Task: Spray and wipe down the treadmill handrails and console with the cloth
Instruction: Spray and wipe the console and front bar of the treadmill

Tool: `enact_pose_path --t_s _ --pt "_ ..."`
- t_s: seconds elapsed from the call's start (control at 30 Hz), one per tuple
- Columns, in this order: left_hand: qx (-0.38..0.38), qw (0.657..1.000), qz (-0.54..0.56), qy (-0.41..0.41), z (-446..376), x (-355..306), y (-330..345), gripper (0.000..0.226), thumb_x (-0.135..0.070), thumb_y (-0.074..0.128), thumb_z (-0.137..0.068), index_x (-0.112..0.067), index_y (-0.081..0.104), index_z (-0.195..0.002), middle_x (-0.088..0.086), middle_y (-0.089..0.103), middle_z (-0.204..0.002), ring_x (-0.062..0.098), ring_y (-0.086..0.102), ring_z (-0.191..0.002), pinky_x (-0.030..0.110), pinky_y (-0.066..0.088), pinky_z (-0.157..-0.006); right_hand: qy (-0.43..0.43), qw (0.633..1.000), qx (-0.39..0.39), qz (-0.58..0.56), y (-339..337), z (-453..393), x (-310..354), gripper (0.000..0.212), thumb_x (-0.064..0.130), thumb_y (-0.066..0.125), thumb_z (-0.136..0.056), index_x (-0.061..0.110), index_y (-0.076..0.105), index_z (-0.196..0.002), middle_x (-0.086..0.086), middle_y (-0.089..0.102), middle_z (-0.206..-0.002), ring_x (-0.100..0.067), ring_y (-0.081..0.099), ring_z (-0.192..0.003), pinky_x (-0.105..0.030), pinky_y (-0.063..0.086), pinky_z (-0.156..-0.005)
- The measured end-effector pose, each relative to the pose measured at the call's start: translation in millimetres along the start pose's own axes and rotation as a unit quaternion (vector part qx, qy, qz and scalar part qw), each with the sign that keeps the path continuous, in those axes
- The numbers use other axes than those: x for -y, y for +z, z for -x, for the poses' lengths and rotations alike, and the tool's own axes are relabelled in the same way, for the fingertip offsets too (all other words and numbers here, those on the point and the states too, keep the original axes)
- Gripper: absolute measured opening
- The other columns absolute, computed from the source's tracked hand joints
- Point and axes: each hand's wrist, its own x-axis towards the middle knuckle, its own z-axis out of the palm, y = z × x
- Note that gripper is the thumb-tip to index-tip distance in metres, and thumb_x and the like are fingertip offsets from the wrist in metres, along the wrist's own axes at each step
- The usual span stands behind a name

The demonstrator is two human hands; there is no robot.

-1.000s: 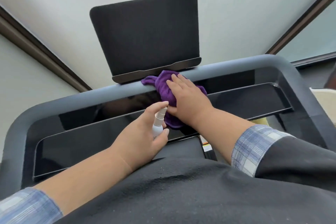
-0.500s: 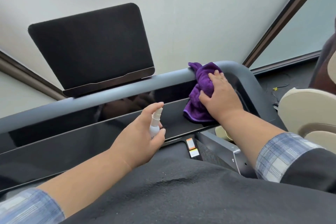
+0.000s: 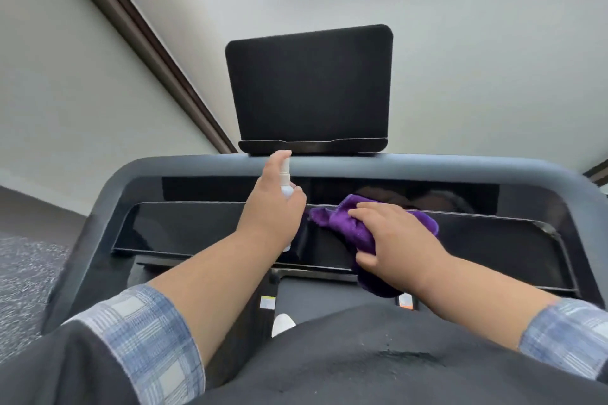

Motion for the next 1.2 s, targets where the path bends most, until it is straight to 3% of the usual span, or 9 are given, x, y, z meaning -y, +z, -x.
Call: enact_pose_path --t_s 0.07,0.2,0.33,0.53,0.7,0.77,1.0,1.07,1.2 --pt "-0.003 0.999 -0.030 -0.024 -7.6 4.7 -7.2 0.060 -0.026 0.047 -0.085 -0.065 0.026 -0.125 -0.008 0.056 -0.090 0.013 0.058 -0.071 0.023 0.039 -0.053 -0.018 1.000 -0.002 0.022 0.8 -7.9 1.9 0.064 0.043 0.068 -0.071 0.028 0.059 -0.132 0.007 0.061 -0.132 -0.024 0.057 -0.118 -0.035 0.043 -0.103" --pt "0.014 0.996 -0.088 -0.030 -21.3 14.3 -14.4 0.059 -0.027 0.043 -0.080 -0.060 0.027 -0.127 -0.011 0.053 -0.096 0.006 0.053 -0.073 0.032 0.047 -0.056 -0.073 0.995 -0.024 0.067 7.5 -19.8 6.8 0.056 0.051 0.073 -0.069 0.026 0.067 -0.119 0.006 0.068 -0.118 -0.023 0.064 -0.102 -0.034 0.050 -0.094" --pt "0.029 0.989 -0.142 -0.007 -33.8 22.2 -15.6 0.055 -0.027 0.043 -0.080 -0.054 0.030 -0.127 -0.013 0.052 -0.086 0.007 0.052 -0.068 0.026 0.037 -0.051 -0.081 0.995 -0.033 0.055 9.5 -22.9 2.9 0.055 0.054 0.068 -0.071 0.025 0.067 -0.118 0.005 0.068 -0.121 -0.023 0.063 -0.107 -0.036 0.050 -0.098" --pt "0.040 0.983 -0.178 0.015 -46.2 23.3 -10.7 0.046 -0.022 0.046 -0.082 -0.046 0.034 -0.119 -0.009 0.053 -0.072 0.013 0.056 -0.058 0.028 0.040 -0.046 -0.071 0.996 -0.033 0.043 11.4 -24.3 1.9 0.056 0.050 0.072 -0.069 0.024 0.067 -0.118 0.005 0.067 -0.122 -0.022 0.061 -0.108 -0.035 0.048 -0.100" --pt "0.035 0.989 -0.143 0.009 -42.5 9.4 -7.1 0.049 -0.024 0.042 -0.081 -0.047 0.033 -0.123 -0.010 0.055 -0.083 0.012 0.056 -0.066 0.034 0.049 -0.060 -0.068 0.996 -0.041 0.044 13.9 -24.7 1.0 0.058 0.047 0.078 -0.067 0.024 0.067 -0.119 0.005 0.067 -0.122 -0.022 0.061 -0.110 -0.035 0.046 -0.102" --pt "0.041 0.988 -0.143 0.038 -38.6 -2.5 1.1 0.052 -0.025 0.045 -0.083 -0.049 0.031 -0.128 -0.008 0.056 -0.090 0.009 0.055 -0.069 0.034 0.047 -0.063 -0.068 0.996 -0.044 0.046 13.9 -24.6 1.3 0.058 0.048 0.076 -0.068 0.025 0.067 -0.120 0.006 0.067 -0.122 -0.022 0.060 -0.110 -0.034 0.046 -0.102" --pt "0.136 0.960 -0.201 0.142 -30.2 -58.1 46.3 0.047 -0.024 0.047 -0.089 -0.046 0.031 -0.127 -0.001 0.057 -0.096 0.022 0.058 -0.078 0.035 0.047 -0.068 -0.070 0.995 -0.045 0.047 11.9 -24.2 2.5 0.055 0.053 0.067 -0.074 0.022 0.062 -0.119 0.001 0.065 -0.114 -0.024 0.057 -0.104 -0.034 0.045 -0.096" --pt "0.145 0.954 -0.222 0.142 -29.0 -66.5 57.5 0.045 -0.023 0.047 -0.091 -0.044 0.033 -0.129 0.000 0.057 -0.098 0.022 0.059 -0.078 0.034 0.044 -0.065 -0.063 0.996 -0.041 0.049 11.3 -24.2 1.7 0.060 0.057 0.067 -0.073 0.023 0.060 -0.122 0.000 0.063 -0.115 -0.025 0.056 -0.104 -0.034 0.044 -0.095" --pt "0.119 0.969 -0.186 0.113 -28.9 -75.2 62.8 0.045 -0.022 0.046 -0.090 -0.046 0.031 -0.125 0.000 0.058 -0.101 0.021 0.057 -0.076 0.033 0.040 -0.064 -0.056 0.997 -0.013 0.054 7.1 -17.5 2.5 0.095 0.082 0.062 -0.061 0.025 0.050 -0.136 0.002 0.059 -0.129 -0.023 0.052 -0.116 -0.036 0.042 -0.103"
